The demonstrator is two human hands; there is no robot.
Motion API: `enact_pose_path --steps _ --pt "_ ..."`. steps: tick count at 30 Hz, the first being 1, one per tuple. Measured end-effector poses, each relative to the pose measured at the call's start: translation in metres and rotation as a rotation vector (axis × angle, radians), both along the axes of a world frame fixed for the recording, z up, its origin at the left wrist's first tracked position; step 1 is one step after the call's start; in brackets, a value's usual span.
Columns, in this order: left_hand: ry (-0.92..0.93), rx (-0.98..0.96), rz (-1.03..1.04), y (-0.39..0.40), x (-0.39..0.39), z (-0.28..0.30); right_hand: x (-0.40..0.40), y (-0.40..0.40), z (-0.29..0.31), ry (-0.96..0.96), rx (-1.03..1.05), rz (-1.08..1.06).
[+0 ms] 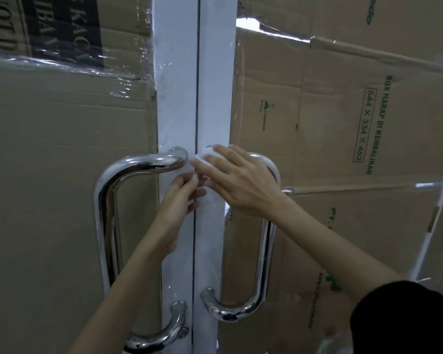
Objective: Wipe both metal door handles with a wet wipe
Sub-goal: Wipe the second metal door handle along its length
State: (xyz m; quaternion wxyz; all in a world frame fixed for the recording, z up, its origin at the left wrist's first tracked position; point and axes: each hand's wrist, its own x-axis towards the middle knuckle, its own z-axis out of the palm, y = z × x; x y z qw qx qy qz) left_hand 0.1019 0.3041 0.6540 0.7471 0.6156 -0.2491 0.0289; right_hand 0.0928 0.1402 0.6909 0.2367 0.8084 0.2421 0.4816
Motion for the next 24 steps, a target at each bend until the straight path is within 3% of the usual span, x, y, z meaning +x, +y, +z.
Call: enact_pose_path --steps 9,14,16,18,20,24 --pt "0.032 -0.032 0.059 0.024 0.004 -0.002 0.013 -0.017 -0.006 -0.256 -0.107 -0.087" --pt "0.043 -0.048 0.04 0.024 0.003 0.002 0.024 0.004 0.008 -0.224 0.098 -0.001" --pt "0.043 -0.046 0.034 0.027 0.004 0.0 0.015 0.005 0.007 -0.198 0.294 -0.01" --pt "0.038 -0.037 0.031 0.034 0.005 -0.004 0.001 0.007 0.015 -0.059 0.593 -0.066" --pt "0.039 -0.041 0.037 0.041 0.008 -0.005 -0.002 0.009 0.038 0.242 0.823 -0.208" --pt "0.058 -0.049 0.033 0.039 0.01 -0.001 0.01 0.027 0.078 0.643 0.821 -0.353"
